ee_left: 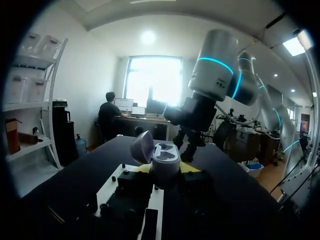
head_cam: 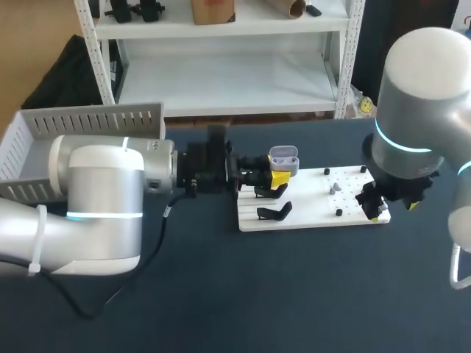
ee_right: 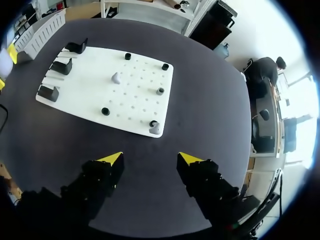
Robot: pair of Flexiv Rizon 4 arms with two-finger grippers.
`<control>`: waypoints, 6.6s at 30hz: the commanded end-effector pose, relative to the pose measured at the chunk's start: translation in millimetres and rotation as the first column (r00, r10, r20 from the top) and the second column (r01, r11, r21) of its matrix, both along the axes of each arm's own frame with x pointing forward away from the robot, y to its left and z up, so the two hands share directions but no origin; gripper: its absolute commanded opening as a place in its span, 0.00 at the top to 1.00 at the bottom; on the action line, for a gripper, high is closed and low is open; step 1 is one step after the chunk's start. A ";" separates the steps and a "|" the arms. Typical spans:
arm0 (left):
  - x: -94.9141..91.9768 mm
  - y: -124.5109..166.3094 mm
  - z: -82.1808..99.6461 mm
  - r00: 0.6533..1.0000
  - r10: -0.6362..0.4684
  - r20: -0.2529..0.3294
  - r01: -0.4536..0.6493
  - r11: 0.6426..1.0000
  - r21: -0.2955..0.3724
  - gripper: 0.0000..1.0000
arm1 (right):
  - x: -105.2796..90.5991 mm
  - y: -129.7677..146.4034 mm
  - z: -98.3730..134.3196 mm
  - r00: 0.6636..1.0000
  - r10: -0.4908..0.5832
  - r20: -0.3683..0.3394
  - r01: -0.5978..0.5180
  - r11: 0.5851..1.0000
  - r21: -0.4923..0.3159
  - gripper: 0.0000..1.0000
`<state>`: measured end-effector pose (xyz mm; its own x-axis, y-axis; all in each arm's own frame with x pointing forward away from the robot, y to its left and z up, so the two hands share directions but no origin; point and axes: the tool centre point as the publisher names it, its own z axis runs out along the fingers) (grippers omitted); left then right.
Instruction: Pick up each earbud case from the left stands, insert the matching earbuds, close the lid, and place the case in the box.
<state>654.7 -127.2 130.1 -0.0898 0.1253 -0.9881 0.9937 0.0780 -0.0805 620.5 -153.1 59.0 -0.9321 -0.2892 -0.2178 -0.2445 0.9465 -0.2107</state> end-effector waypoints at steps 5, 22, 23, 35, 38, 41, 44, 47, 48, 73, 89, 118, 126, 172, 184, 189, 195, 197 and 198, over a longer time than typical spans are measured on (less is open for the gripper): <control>-0.5 0.1 -0.7 1.000 0.004 0.002 -0.004 1.000 -0.004 1.00 | 15.9 4.0 -15.0 1.000 -0.031 -0.003 0.031 0.999 -0.015 0.23; -0.5 0.1 -0.7 1.000 0.004 0.002 -0.004 1.000 -0.004 1.00 | 27.6 -2.8 -29.3 0.997 -0.079 -0.015 0.078 0.996 -0.040 0.51; -0.5 0.1 -0.7 1.000 0.004 0.002 -0.004 1.000 -0.004 1.00 | 27.7 -3.0 -29.6 0.997 -0.077 -0.017 0.077 0.996 -0.044 0.53; -0.5 0.1 -0.7 1.000 0.004 0.002 -0.004 1.000 -0.004 1.00 | 33.0 -6.6 -36.5 0.996 -0.078 -0.031 0.076 0.996 -0.054 0.55; -0.5 0.1 -0.7 1.000 0.004 0.002 -0.004 1.000 -0.004 1.00 | 34.5 -5.8 -36.1 0.996 -0.079 -0.031 0.077 0.996 -0.054 0.56; -0.5 0.1 -0.7 1.000 0.004 0.002 -0.004 1.000 -0.004 1.00 | 35.6 -4.8 -37.2 0.996 -0.078 -0.033 0.077 0.996 -0.054 0.58; -0.5 0.1 -0.7 1.000 0.004 0.002 -0.004 1.000 -0.004 1.00 | 35.9 -4.4 -37.9 0.996 -0.078 -0.036 0.075 0.996 -0.056 0.66; -0.5 0.1 -0.7 1.000 0.004 0.002 -0.004 1.000 -0.004 1.00 | 36.2 -4.9 -38.3 0.996 -0.080 -0.037 0.078 0.995 -0.057 0.71; -0.5 0.1 -0.7 1.000 0.004 0.002 -0.004 1.000 -0.004 1.00 | 36.2 -5.3 -38.6 0.996 -0.081 -0.038 0.079 0.995 -0.058 0.74; -0.5 0.1 -0.7 1.000 0.004 0.002 -0.004 1.000 -0.004 1.00 | 20.2 -14.0 -4.5 0.997 -0.076 -0.003 0.076 0.995 -0.069 1.00; -0.5 0.1 -0.7 1.000 0.004 0.002 -0.004 1.000 -0.004 1.00 | -1.4 -4.8 28.0 0.999 0.015 0.029 -0.014 0.998 -0.059 1.00; -0.5 0.1 -0.7 1.000 0.004 0.002 -0.004 1.000 -0.004 1.00 | -5.0 -3.8 35.9 0.998 0.048 0.033 -0.046 0.997 -0.063 1.00; -0.5 0.1 -0.7 1.000 0.004 0.002 -0.004 1.000 -0.004 1.00 | -16.1 23.8 72.5 0.990 -0.144 0.010 0.144 0.983 -0.112 1.00; -0.5 0.1 -0.7 1.000 0.004 0.002 -0.004 1.000 -0.004 1.00 | -40.4 94.1 141.8 0.854 -0.521 -0.006 0.521 0.854 -0.007 1.00; -0.5 0.1 -0.7 1.000 0.004 0.002 -0.004 1.000 -0.004 1.00 | -42.5 116.9 160.4 0.703 -0.709 -0.048 0.710 0.704 -0.017 1.00; -0.5 0.1 -0.7 1.000 0.004 0.002 -0.004 1.000 -0.004 1.00 | -43.0 132.6 171.9 0.672 -0.739 -0.042 0.740 0.672 0.015 1.00; -0.5 0.1 -0.7 1.000 0.004 0.002 -0.004 1.000 -0.004 1.00 | -36.1 151.3 168.9 0.655 -0.751 -0.081 0.755 0.656 0.021 1.00; -0.5 0.1 -0.7 1.000 0.004 0.002 -0.004 1.000 -0.004 1.00 | -34.0 157.2 167.2 0.635 -0.768 -0.079 0.771 0.637 0.010 1.00; -0.5 0.1 -0.7 1.000 0.004 0.002 -0.004 1.000 -0.004 1.00 | -32.8 160.8 166.2 0.639 -0.765 -0.085 0.768 0.640 0.012 1.00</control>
